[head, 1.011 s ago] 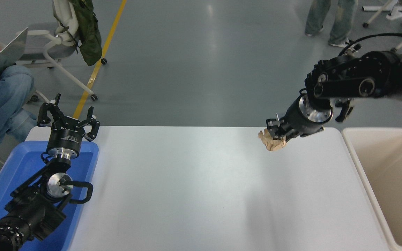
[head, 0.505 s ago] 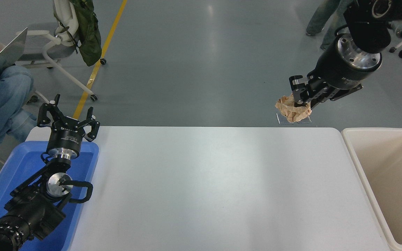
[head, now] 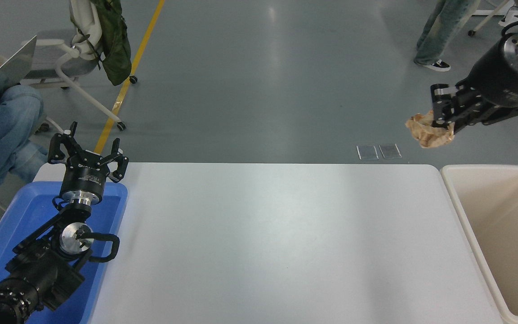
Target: Pick up paper ball place in dustbin
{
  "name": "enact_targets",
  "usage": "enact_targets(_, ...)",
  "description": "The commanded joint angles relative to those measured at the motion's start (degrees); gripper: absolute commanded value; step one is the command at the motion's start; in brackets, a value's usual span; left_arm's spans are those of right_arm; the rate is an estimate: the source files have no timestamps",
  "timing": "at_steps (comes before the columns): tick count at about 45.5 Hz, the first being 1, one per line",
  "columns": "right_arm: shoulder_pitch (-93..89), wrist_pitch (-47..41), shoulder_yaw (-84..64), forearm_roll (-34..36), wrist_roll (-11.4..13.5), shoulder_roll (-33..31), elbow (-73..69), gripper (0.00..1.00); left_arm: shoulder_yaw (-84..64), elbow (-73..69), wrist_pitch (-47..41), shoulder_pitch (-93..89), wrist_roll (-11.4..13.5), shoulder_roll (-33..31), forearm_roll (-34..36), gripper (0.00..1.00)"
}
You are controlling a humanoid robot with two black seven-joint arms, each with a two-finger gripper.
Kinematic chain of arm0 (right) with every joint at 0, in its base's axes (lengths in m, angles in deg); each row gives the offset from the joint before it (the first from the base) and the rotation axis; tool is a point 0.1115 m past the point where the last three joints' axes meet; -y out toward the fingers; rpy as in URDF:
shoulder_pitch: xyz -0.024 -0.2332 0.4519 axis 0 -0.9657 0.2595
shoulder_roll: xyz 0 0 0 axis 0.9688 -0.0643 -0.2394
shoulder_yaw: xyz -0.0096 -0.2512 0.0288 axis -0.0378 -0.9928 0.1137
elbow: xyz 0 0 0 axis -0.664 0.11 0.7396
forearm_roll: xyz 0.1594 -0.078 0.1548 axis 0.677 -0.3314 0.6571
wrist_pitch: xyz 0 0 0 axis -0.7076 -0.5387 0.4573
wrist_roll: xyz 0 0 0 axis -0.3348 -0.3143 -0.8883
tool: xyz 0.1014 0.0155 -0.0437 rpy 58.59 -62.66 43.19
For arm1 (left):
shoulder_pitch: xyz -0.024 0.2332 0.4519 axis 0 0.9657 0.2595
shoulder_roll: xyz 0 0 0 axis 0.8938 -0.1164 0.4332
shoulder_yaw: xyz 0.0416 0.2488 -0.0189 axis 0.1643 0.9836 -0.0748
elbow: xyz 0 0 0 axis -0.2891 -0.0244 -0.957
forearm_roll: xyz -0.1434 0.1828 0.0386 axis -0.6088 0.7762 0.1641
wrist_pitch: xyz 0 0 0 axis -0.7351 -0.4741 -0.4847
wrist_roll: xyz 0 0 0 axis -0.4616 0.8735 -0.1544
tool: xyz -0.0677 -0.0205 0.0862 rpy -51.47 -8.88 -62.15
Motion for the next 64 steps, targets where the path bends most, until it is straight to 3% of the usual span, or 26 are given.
enact_targets(1, -9.19, -0.05, -3.71, -2.2, 0.04, -10.33, 8.63, 0.0, 0.0, -0.01, 0.02, 0.0, 0.0, 0.01, -0.03, 0.99)
enact_targets(4, -14.19, 0.47, -2.14, -2.2, -0.05, -12.26, 11.27, 0.0, 0.0, 0.08, 0.02, 0.0, 0.0, 0.01, -0.03, 0.99)
enact_targets(10, -26.84, 10.92, 5.24, -2.2, -0.05, -15.26, 14.17, 0.0, 0.0, -0.01, 0.02, 0.0, 0.0, 0.01, 0.06, 0.99)
enact_targets(20, -52.07, 29.03, 19.04, -0.97, 0.04, -13.33, 24.18, 0.0, -0.09, -0.01, 0.02, 0.0, 0.0, 0.01, -0.03, 0.99)
enact_targets(36, -78.53, 30.8, 37.33, -1.06, -0.05, -0.5, 50.63, 0.0, -0.09, -0.01, 0.02, 0.0, 0.0, -0.08, 0.06, 0.99)
enact_targets(46, -90.05, 35.72, 39.09, -0.97, -0.23, 10.66, 67.43, 0.0, -0.09, -0.01, 0.02, 0.09, 0.0, 0.01, -0.03, 0.99)
enact_targets(56, -95.07, 44.68, 39.09, -0.97, -0.32, 14.18, 69.11, 0.0, -0.09, -0.01, 0.02, 0.0, 0.0, -0.08, -0.03, 0.99)
enact_targets(64, -96.04, 47.06, 38.57, -1.06, -0.4, 14.89, 69.2, 0.0, -0.09, -0.01, 0.02, 0.0, 0.0, 0.01, -0.03, 0.99)
